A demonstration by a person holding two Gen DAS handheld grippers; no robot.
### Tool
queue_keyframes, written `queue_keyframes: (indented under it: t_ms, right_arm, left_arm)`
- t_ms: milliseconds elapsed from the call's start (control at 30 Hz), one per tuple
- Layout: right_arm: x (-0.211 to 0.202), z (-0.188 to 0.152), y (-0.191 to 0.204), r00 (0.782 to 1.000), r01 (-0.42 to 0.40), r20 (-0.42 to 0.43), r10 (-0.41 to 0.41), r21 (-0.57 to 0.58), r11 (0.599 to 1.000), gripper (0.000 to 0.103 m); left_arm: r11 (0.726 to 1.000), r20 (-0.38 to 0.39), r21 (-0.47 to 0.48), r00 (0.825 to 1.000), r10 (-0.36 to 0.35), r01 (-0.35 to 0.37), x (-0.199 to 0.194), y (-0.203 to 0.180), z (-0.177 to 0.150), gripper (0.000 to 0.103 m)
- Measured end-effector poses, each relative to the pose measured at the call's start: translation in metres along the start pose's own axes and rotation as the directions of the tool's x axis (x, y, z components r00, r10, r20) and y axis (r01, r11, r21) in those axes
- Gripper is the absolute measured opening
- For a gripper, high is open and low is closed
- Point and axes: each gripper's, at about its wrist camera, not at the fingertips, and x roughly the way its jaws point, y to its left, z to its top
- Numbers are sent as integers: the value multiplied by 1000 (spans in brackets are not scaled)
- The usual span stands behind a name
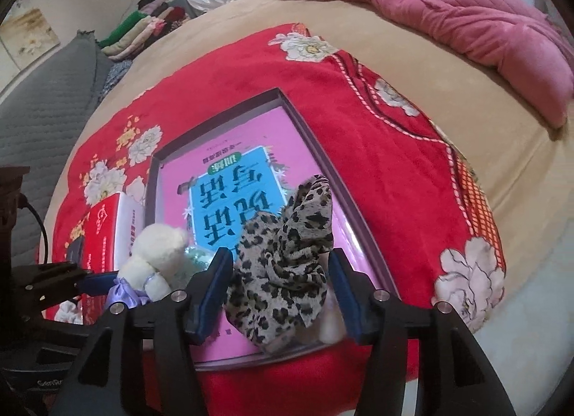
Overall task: Organize soft objects
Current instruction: 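Carry the teddy bear with the left tool while the right tool carries the scrunchie over the tray, then open the left tool to drop the bear in the tray while the right tool releases the scrunchie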
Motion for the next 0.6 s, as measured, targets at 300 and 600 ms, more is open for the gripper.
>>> queue_keyframes:
  t_ms: [300, 600]
  right_arm:
    - [-15, -12, -12, 999, 29, 13, -29, 34, 999, 61]
    - [-36, -16, -8, 997, 65, 49, -66, 19, 998, 67]
  left_arm:
    - [1000, -5, 4, 1000, -11, 11, -1, -1, -3, 54]
    - [1000, 9, 1, 1000, -20, 20, -8, 0, -4, 56]
